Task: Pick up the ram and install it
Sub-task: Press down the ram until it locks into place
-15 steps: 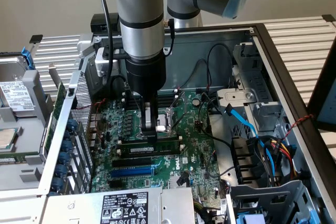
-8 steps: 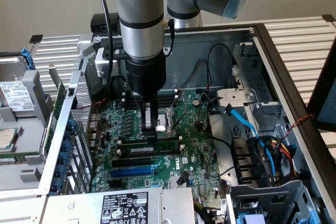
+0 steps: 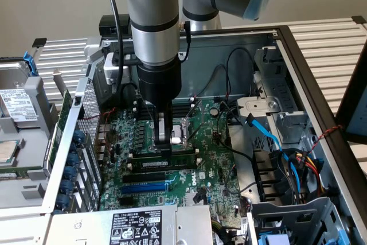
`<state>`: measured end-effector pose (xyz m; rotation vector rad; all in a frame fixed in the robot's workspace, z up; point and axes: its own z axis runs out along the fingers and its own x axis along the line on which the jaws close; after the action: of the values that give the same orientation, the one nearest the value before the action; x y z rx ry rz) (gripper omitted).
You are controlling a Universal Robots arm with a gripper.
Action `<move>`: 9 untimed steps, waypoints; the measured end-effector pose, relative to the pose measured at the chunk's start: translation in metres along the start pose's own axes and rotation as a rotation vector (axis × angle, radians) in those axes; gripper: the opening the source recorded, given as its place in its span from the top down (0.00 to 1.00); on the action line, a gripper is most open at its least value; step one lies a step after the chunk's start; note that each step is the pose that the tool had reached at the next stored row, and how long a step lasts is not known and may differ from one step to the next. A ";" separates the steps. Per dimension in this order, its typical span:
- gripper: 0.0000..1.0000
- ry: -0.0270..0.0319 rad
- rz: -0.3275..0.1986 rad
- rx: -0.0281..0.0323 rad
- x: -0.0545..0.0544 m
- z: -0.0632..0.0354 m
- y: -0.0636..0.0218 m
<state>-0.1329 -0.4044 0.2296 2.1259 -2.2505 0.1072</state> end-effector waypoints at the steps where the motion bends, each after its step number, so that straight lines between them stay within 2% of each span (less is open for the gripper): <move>1: 0.89 0.0000 0.000 0.0002 0.000 0.0000 0.0000; 9: 0.89 0.0000 0.000 0.0005 -0.001 -0.0001 0.0000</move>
<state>-0.1329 -0.4039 0.2296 2.1260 -2.2509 0.1078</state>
